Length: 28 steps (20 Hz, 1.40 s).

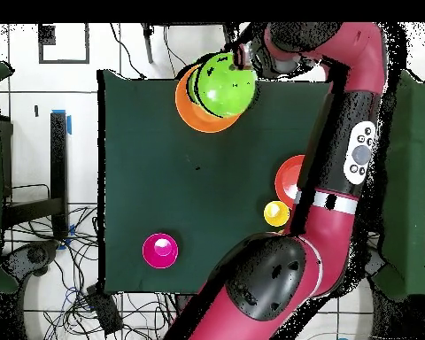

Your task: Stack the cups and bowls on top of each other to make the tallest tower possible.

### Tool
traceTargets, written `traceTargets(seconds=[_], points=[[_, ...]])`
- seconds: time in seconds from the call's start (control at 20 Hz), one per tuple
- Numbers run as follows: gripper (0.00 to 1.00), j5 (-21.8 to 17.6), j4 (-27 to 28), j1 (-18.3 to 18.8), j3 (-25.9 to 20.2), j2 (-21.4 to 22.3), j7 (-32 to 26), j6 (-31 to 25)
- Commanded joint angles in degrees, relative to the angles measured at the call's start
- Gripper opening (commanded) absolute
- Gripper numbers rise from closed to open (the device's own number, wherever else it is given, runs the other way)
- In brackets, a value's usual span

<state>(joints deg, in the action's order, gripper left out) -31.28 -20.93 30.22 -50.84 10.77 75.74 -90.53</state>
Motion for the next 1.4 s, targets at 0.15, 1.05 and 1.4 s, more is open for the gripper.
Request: traceTargets(seconds=[0.15, 1.05, 1.4], points=[[1.00, -2.6, -4.2, 0.1, 0.1, 1.2, -19.3, -4.8], [1.00, -2.4, -4.7, -0.2, 0.3, 1.4, -19.0, -4.4], [1.00, -4.8, -5.1, -0.6, 2.2, 1.3, -20.1, -2.0]])
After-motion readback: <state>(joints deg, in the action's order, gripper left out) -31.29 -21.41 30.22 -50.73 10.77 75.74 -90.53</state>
